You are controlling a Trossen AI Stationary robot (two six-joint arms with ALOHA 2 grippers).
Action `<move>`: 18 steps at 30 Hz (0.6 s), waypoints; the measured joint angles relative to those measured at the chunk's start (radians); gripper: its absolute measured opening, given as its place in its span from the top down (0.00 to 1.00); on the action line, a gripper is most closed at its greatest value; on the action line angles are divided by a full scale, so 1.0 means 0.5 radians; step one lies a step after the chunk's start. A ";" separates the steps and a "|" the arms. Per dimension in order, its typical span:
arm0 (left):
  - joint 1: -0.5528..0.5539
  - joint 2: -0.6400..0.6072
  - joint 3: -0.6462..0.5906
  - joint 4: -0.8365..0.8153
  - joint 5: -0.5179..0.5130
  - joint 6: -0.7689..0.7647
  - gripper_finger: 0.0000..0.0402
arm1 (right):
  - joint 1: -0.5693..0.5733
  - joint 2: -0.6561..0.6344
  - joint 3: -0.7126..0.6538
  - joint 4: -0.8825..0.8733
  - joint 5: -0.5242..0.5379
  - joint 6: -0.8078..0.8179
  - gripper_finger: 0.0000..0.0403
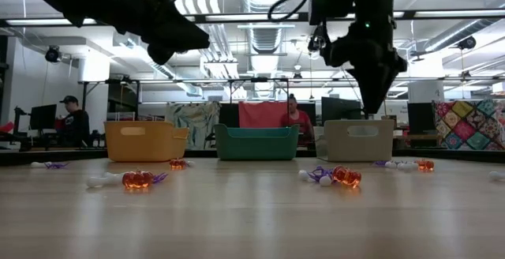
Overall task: Sort Halloween decoration
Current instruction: Put the small violet spider toy into the green bin
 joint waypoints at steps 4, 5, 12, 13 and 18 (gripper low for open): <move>0.000 -0.001 0.006 0.005 0.000 0.041 0.82 | 0.028 0.000 -0.085 0.007 0.003 -0.001 0.83; 0.000 -0.001 0.006 0.004 0.000 0.042 0.82 | 0.040 0.000 -0.119 0.018 0.005 -0.003 0.83; 0.001 0.008 0.009 0.008 -0.002 0.077 0.82 | 0.141 0.001 -0.418 0.269 0.058 0.008 0.83; 0.001 0.012 0.010 0.019 -0.002 0.088 0.82 | 0.149 0.000 -0.446 0.295 0.062 0.017 0.83; 0.002 0.035 0.024 0.035 -0.002 0.092 0.82 | 0.169 0.000 -0.492 0.375 0.197 0.052 0.83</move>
